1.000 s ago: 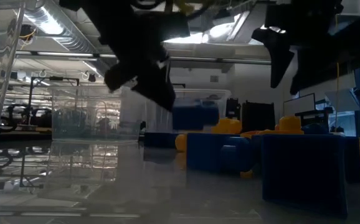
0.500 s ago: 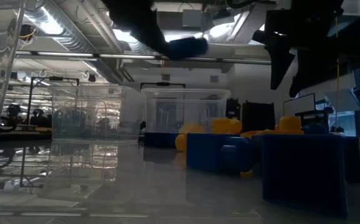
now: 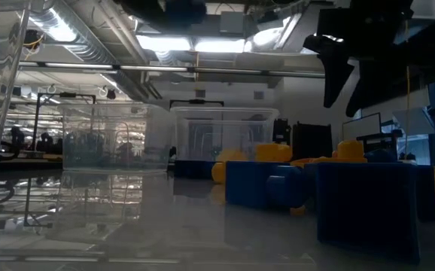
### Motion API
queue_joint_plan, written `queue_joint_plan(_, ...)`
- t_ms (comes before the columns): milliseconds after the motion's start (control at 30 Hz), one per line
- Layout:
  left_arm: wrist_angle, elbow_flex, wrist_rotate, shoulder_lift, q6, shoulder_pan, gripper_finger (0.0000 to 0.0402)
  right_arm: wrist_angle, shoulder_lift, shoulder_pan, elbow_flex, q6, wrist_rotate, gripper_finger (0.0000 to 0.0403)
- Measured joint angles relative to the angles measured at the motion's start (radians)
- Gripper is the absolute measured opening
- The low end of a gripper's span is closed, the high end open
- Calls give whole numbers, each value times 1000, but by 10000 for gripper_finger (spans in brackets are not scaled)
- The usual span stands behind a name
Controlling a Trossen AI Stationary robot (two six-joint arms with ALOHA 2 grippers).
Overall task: Sort blocks
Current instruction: Put the blue game piece into the bottom transparent bin
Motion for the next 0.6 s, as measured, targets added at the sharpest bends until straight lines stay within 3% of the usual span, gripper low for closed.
queue_joint_plan(300,-35,0,308,-77,-165,-175,0,26,0,0,0,0,6,182)
queue_joint_plan(467,-44,0,338,-56,-298,-314,0,52,0,0,0,-12,-25,182)
queue_joint_plan(600,-43,0,339,-24,-404,-405,0,52,0,0,0,-58,-135,182)
